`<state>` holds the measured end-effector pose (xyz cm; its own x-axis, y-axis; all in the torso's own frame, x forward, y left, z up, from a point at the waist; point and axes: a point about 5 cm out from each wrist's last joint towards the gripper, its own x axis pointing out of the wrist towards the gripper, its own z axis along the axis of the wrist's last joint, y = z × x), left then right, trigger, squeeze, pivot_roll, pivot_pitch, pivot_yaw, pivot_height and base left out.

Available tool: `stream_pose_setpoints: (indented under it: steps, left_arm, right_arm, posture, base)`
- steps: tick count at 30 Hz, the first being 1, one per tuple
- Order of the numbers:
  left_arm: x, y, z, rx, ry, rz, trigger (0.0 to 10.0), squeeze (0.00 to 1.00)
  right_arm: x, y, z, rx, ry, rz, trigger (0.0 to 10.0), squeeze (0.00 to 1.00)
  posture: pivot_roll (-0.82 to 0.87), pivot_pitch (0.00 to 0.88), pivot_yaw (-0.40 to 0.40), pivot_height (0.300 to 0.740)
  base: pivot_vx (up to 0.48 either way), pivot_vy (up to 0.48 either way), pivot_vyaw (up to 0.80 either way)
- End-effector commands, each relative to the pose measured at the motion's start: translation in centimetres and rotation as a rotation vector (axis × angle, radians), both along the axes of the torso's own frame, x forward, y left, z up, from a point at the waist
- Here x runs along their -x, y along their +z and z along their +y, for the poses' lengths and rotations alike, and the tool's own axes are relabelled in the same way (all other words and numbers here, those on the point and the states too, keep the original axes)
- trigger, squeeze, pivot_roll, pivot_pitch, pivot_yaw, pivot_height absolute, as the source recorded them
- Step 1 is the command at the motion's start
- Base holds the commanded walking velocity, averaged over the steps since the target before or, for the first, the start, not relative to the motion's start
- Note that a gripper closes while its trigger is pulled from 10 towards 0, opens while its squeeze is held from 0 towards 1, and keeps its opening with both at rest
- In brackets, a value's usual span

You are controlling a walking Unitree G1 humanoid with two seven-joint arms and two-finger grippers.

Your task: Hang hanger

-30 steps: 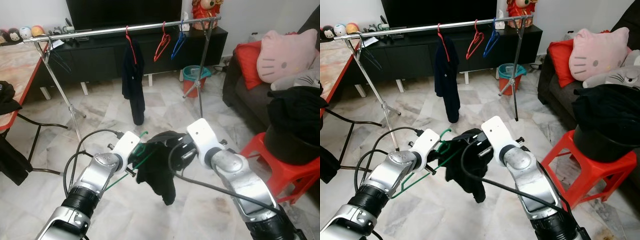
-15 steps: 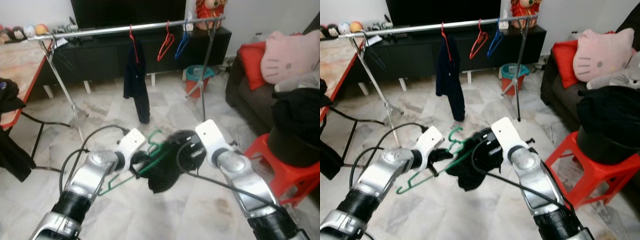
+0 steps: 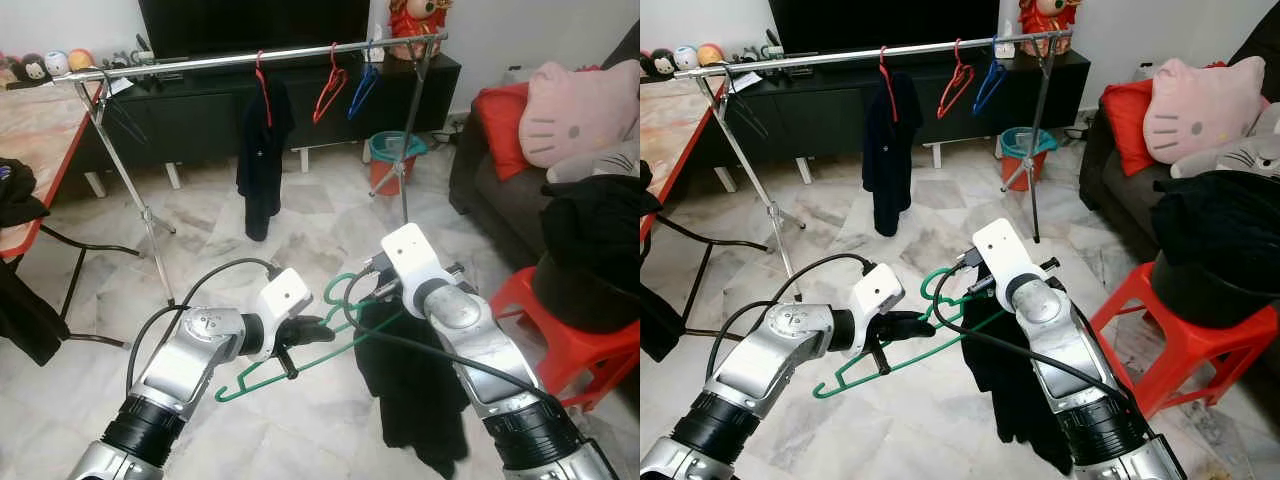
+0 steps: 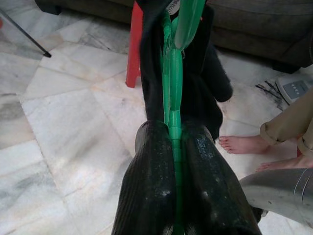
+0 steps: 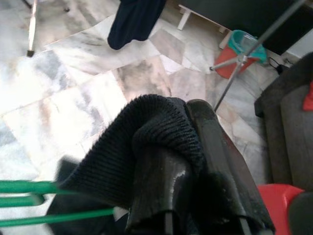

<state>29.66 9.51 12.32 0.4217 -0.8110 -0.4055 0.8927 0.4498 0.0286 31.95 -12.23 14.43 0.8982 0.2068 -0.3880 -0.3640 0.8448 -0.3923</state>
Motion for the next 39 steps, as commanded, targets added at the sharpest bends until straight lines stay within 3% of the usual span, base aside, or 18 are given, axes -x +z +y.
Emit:
stream_pose_setpoints:
  steps: [1,8,12,19,20,21,25,39]
  left_arm:
    - [-0.1,1.0,-0.5,0.046,-0.017,-0.029,10.0,0.0]
    - [0.1,1.2,-1.0,0.069,-0.051,-0.038,10.0,0.0]
    - [0.4,1.2,-1.1,0.078,-0.071,-0.03,10.0,0.0]
    - [0.4,0.3,0.3,0.0,-0.043,-0.029,10.0,0.0]
    - [0.4,0.3,0.3,0.0,-0.043,-0.029,10.0,0.0]
    - [0.4,0.0,1.0,-0.046,-0.042,-0.031,10.0,0.0]
    - [0.2,-0.5,1.8,-0.099,-0.018,-0.047,10.0,0.0]
    - [0.8,-0.5,1.3,-0.085,-0.074,-0.046,10.0,0.0]
  right_arm:
    - [0.5,0.9,1.1,-0.025,0.078,-0.013,10.0,0.0]
    - [1.6,1.6,2.7,-0.068,0.251,0.029,10.0,0.0]
    - [1.9,1.5,2.4,-0.018,0.321,0.047,10.0,0.0]
    - [0.5,0.3,-1.7,0.222,0.25,0.058,10.0,0.0]
    - [0.5,0.3,-1.7,0.222,0.25,0.058,10.0,0.0]
    - [0.2,-0.1,-3.0,0.313,0.253,0.074,10.0,0.0]
    - [-0.1,-0.6,-4.1,0.399,0.257,0.088,10.0,0.0]
    - [0.4,-2.1,-3.1,0.37,0.415,0.13,10.0,0.0]
  posture:
    - [0.08,0.0,-0.002,0.74]
    - [0.08,0.0,-0.001,0.74]
    - [0.08,0.0,-0.002,0.74]
    - [0.08,0.0,-0.001,0.74]
    - [0.08,0.0,-0.001,0.74]
    - [0.08,0.0,-0.001,0.74]
    - [0.08,0.0,-0.001,0.74]
    - [0.08,0.0,-0.001,0.74]
  base:
    - [0.0,0.0,0.0]
    - [0.0,0.0,0.0]
    - [0.0,0.0,0.0]
    - [0.0,0.0,0.0]
    - [0.0,0.0,0.0]
    - [0.0,0.0,0.0]
    - [0.0,0.0,0.0]
    - [0.0,0.0,0.0]
